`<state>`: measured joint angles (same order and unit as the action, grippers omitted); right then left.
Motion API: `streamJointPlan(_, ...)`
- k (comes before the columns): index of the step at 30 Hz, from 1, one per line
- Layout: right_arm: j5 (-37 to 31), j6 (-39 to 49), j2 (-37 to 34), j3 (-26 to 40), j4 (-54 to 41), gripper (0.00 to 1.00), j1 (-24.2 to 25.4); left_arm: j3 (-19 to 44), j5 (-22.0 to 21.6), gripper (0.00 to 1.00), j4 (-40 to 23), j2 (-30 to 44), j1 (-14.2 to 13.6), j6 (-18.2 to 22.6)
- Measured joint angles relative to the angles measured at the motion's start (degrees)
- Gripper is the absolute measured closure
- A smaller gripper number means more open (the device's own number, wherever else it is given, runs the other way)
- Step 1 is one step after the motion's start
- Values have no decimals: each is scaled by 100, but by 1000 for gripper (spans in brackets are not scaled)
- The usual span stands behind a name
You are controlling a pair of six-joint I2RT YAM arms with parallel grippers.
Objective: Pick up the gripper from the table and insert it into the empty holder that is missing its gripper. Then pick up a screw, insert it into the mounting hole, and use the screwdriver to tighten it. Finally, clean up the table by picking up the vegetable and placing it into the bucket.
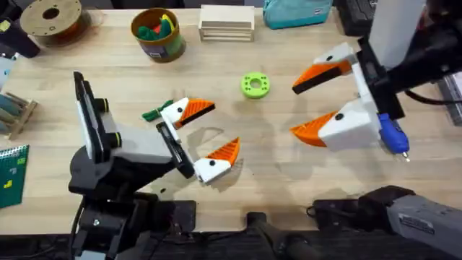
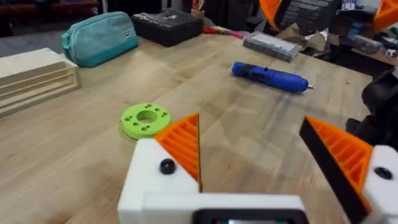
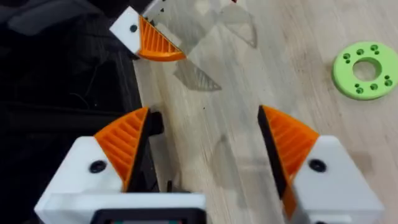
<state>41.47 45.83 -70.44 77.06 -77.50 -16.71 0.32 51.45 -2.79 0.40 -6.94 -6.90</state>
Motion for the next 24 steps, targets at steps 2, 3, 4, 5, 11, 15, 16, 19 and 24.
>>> streamJointPlan(2, 0, 54, -70, 0, -23, 10, 2, 0, -1, 15, 0, 0, 0, 2)
streamJointPlan(3, 0, 76, -99, 0, -37, 10, 1, 0, -1, 15, 0, 0, 0, 0)
streamJointPlan(4, 0, 91, -120, 0, -40, 10, 1, 0, -1, 16, 0, 1, 0, 1)
streamJointPlan(5, 0, 99, -132, -2, -40, 10, 0, 0, 0, 15, 0, 0, 0, 2)
streamJointPlan(11, 15, 115, -130, -4, -49, 10, 2, 0, 1, 136, 0, 0, 0, 7)
streamJointPlan(15, 17, 117, -130, -4, -49, 10, 1, 0, 1, 677, 1, 0, 0, 22)
streamJointPlan(16, 17, 117, -130, -4, -47, 10, 2, 0, 1, 821, 2, 0, 0, 40)
streamJointPlan(19, 17, 117, -130, -4, -47, 10, 2, 0, 0, 987, 2, 0, 0, 48)
streamJointPlan(24, 17, 117, -130, -4, -45, 10, 2, 0, 1, 996, 1, 0, 0, 44)
